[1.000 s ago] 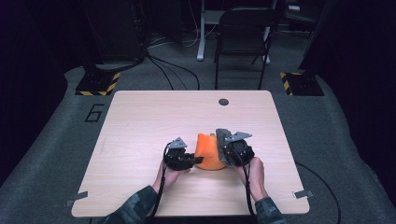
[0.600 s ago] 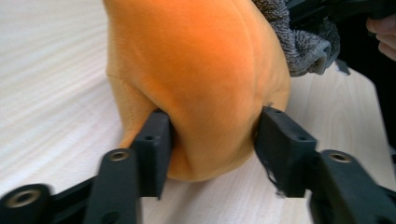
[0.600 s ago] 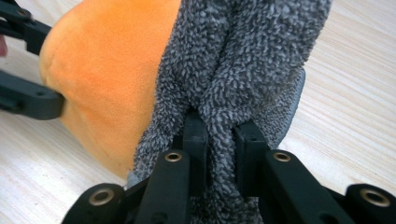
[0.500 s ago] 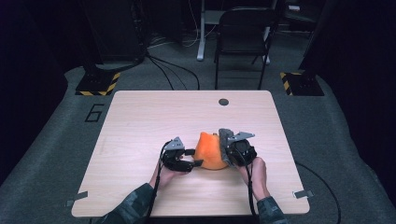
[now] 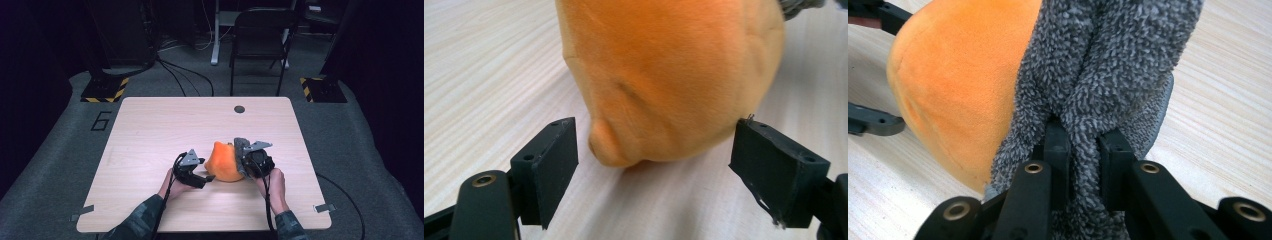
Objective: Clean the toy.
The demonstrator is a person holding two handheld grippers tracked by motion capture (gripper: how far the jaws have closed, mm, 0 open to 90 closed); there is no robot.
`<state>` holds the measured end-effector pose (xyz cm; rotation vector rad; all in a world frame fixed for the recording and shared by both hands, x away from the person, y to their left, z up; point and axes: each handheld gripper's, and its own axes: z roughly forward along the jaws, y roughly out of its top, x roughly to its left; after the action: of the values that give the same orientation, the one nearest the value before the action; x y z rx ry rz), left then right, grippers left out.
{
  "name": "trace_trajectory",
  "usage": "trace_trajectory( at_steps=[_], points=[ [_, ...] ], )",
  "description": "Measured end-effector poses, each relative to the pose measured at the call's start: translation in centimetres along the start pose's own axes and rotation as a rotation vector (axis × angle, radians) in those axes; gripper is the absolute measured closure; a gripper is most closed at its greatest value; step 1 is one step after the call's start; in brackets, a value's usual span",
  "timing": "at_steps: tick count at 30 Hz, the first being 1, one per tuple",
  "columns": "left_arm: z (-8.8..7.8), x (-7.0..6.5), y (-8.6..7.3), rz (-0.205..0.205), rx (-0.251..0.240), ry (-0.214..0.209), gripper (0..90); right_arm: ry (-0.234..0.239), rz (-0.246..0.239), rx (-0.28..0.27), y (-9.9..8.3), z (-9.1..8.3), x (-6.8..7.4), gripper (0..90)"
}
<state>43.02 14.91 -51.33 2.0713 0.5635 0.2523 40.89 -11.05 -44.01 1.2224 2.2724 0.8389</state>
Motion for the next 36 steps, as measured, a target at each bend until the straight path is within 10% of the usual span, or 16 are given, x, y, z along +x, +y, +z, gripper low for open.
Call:
trace_trajectory(
  at_steps=[10, 19, 28, 36],
  points=[
    [0.5, -0.2, 0.0, 0.062, -0.004, -0.013, 32.6, 0.000, 0.001, 0.005, 0.0, 0.0, 0.0, 78.0],
    [0.7, -0.5, -0.2, 0.075, -0.020, 0.009, 62.5, 0.007, 0.002, -0.008, 0.1, -0.3, -0.1, 77.9],
    [0.5, -0.5, -0.3, 0.075, -0.033, 0.010, 70.7, -0.143, 0.156, 0.001, -2.4, -2.8, -6.3, 77.8],
    [0.4, -0.8, -0.5, 0.101, -0.069, 0.026, 74.8, -0.147, 0.197, 0.062, -3.9, -0.9, -7.8, 77.5]
  ],
)
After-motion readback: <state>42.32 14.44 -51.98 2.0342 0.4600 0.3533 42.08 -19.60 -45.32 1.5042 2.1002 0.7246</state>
